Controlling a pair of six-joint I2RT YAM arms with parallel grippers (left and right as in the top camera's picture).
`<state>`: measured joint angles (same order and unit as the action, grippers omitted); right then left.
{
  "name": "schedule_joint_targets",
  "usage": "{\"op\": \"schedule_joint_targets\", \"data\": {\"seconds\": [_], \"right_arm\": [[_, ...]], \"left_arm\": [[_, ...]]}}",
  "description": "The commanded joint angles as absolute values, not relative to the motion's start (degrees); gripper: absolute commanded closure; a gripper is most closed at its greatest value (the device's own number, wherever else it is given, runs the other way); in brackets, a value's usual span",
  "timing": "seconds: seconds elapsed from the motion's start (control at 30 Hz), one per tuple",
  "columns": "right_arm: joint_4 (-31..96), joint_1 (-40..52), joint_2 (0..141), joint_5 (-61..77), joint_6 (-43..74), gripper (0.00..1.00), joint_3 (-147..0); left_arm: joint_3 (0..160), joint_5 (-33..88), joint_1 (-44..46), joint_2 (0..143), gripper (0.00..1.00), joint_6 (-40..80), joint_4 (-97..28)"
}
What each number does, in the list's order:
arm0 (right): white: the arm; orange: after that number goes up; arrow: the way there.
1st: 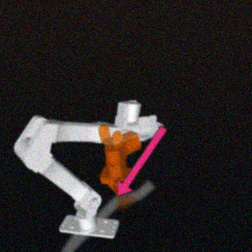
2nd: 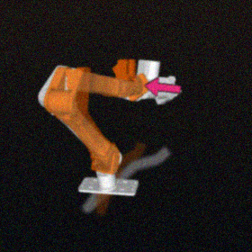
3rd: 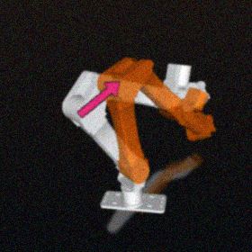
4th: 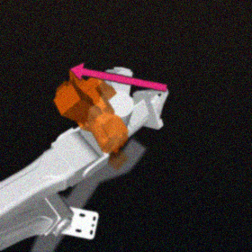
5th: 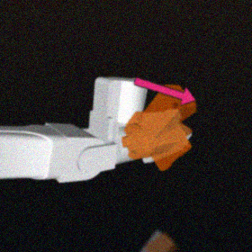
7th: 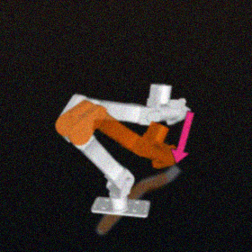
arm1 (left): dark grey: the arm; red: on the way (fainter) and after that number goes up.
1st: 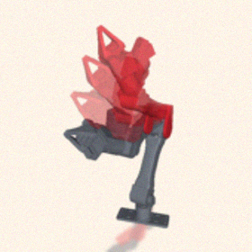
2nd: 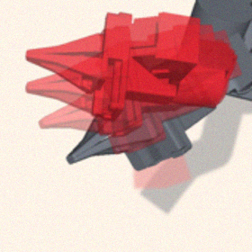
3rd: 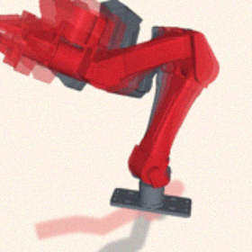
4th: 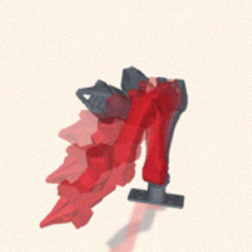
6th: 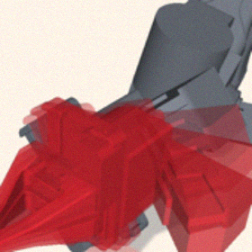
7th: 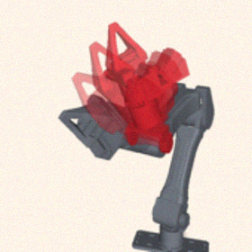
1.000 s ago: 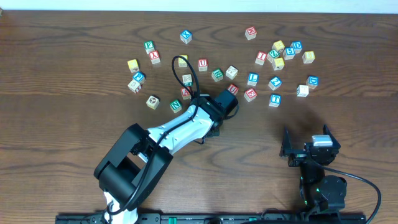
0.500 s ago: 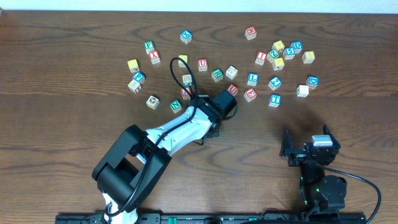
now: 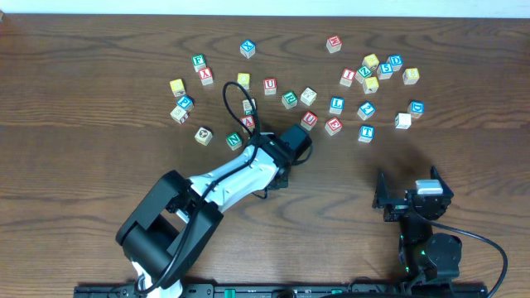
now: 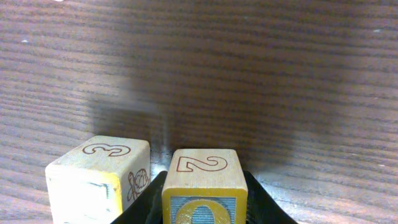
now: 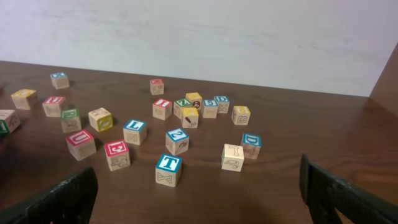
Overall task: Spell out CORL
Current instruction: 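Carry the O block toward the placed C block, then lower the O block to the right of C and open the left gripper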
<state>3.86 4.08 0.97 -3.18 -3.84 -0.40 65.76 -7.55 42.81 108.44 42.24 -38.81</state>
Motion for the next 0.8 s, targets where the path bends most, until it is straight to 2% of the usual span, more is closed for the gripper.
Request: {"op": "schedule_joint_targets", "data": {"seconds": [0.0, 0.4, 0.47, 0.57, 0.67, 0.77], "right_arm": [[4.08, 3.75, 0.69, -3.03, -3.92, 0.01, -0.32], [4.08, 3.75, 0.69, -3.03, -3.92, 0.01, -0.32], [4.08, 3.73, 0.69, -3.03, -3.92, 0.01, -0.32], [4.08, 3.75, 0.69, -3.03, -3.92, 0.01, -0.32], [4.08, 3.75, 0.69, -3.03, -3.92, 0.01, -0.32], [4.08, 3.75, 0.69, -3.03, -3.92, 0.01, -0.32]], "left_arm": [[60.75, -4.84, 42.81, 111.94, 0.92, 43.51, -39.38], [60.60, -4.21, 42.81, 111.94, 0.91, 43.55, -38.37], [60.60, -4.21, 42.81, 111.94, 0.76, 43.38, -38.00], [60.60, -4.21, 42.81, 111.94, 0.62, 43.38, -37.52], [60.60, -4.21, 42.81, 111.94, 0.55, 43.38, -37.15], [60.60, -4.21, 42.81, 111.94, 0.55, 43.38, -37.12]]}}
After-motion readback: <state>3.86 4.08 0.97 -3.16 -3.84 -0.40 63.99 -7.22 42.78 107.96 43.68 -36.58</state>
